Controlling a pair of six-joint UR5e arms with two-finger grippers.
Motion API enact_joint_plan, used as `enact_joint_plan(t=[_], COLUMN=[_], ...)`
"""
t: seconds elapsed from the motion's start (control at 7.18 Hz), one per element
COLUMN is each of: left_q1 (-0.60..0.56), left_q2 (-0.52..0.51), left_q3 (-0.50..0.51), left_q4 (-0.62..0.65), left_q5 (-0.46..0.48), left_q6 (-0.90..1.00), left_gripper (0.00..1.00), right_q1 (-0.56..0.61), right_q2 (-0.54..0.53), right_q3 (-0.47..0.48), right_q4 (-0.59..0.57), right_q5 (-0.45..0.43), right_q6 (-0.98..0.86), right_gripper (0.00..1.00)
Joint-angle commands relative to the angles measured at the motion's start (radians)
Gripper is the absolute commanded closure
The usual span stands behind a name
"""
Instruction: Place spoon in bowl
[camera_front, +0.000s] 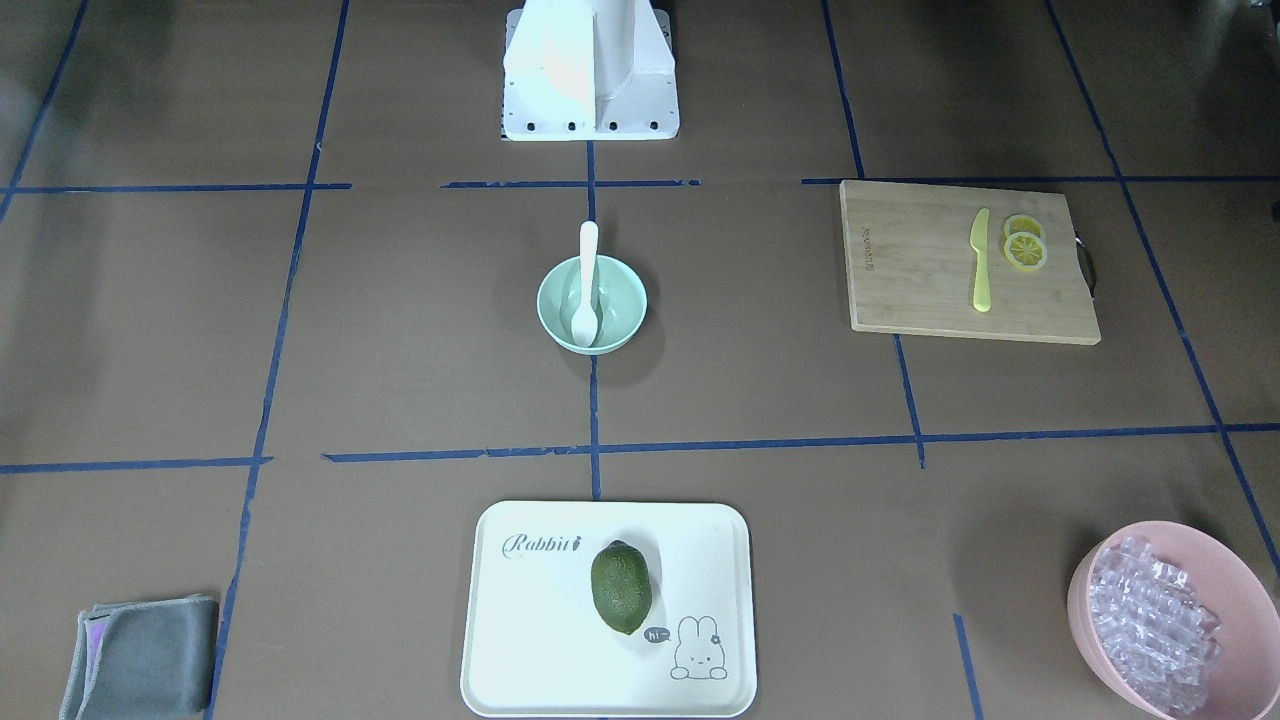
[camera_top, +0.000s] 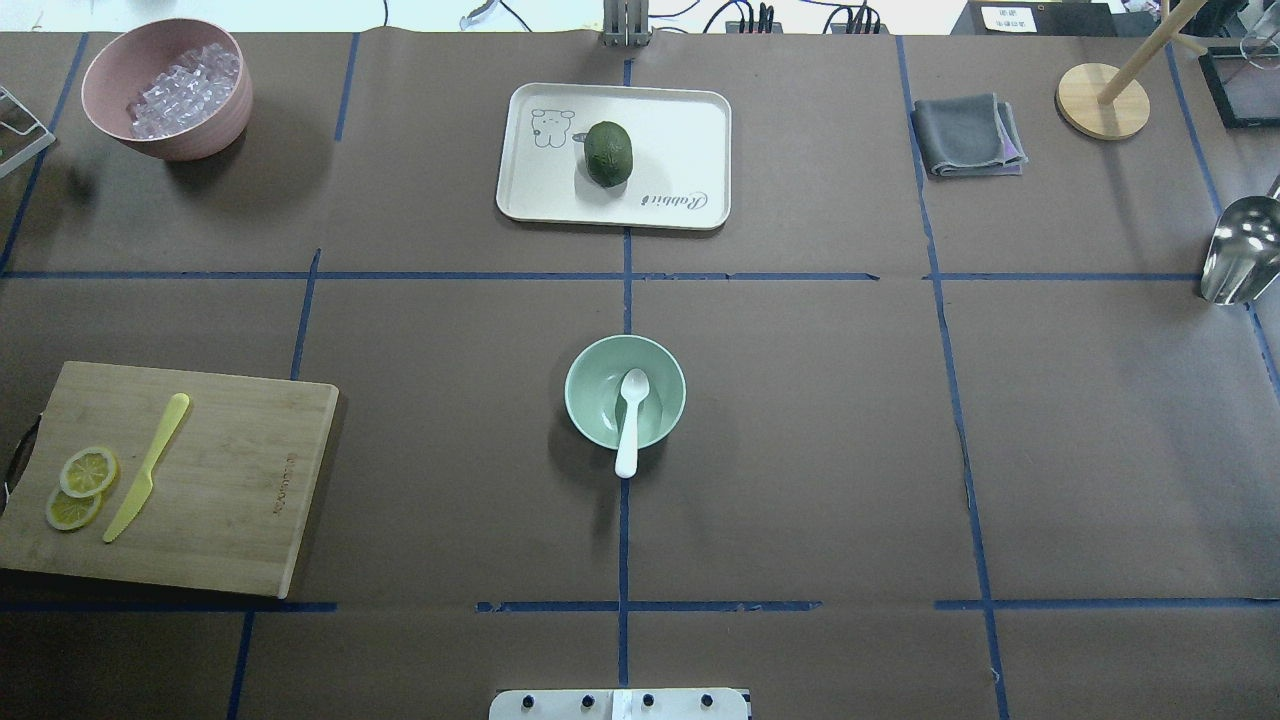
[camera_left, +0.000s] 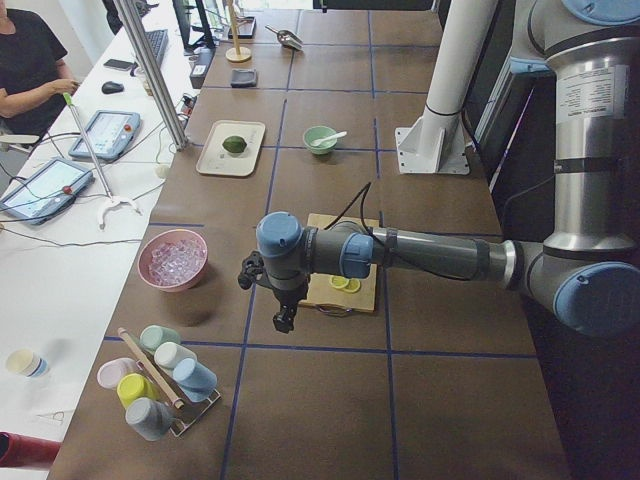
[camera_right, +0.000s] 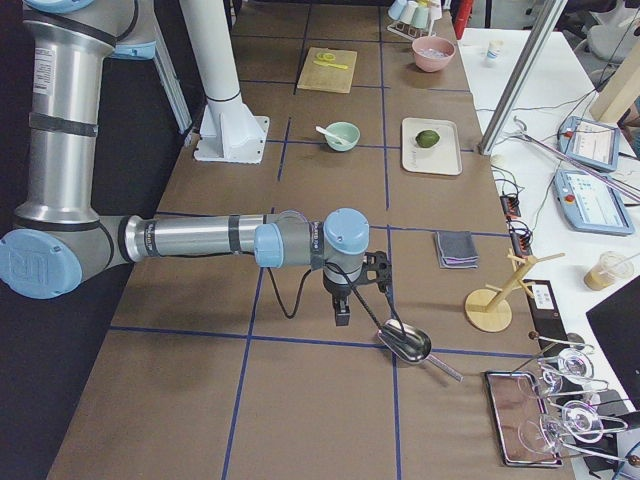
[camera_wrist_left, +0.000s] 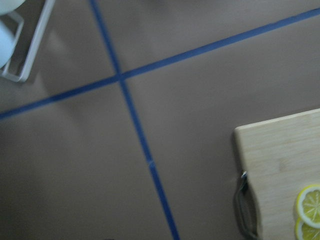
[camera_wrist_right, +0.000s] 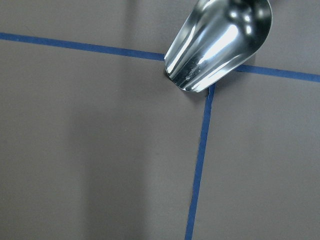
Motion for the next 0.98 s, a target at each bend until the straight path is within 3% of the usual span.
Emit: enact_joint_plan(t=[0.0,0.56,0.84], left_q1=[-0.017,-0.019,-0.019], left_q2=[0.003,0.019,0.023], left_q3=[0.001,-0.013,-0.027], left_q4=[0.035,0.035,0.03], left_q5=[-0.03,-0.024,0.031], left_q6=[-0.002,-0.129,-0.132], left_gripper=[0.0,0.0,0.0], right_q1=[0.002,0.002,0.003], right_q2=[-0.004,-0.007,-0.005], right_q3=[-0.002,-0.006,-0.006], right_q4=[-0.027,-0.021,-0.021], right_q5=[0.004,-0.008,-0.012], right_q6=[-0.001,0.007,0.007], right_gripper=[0.01,0.01,0.0])
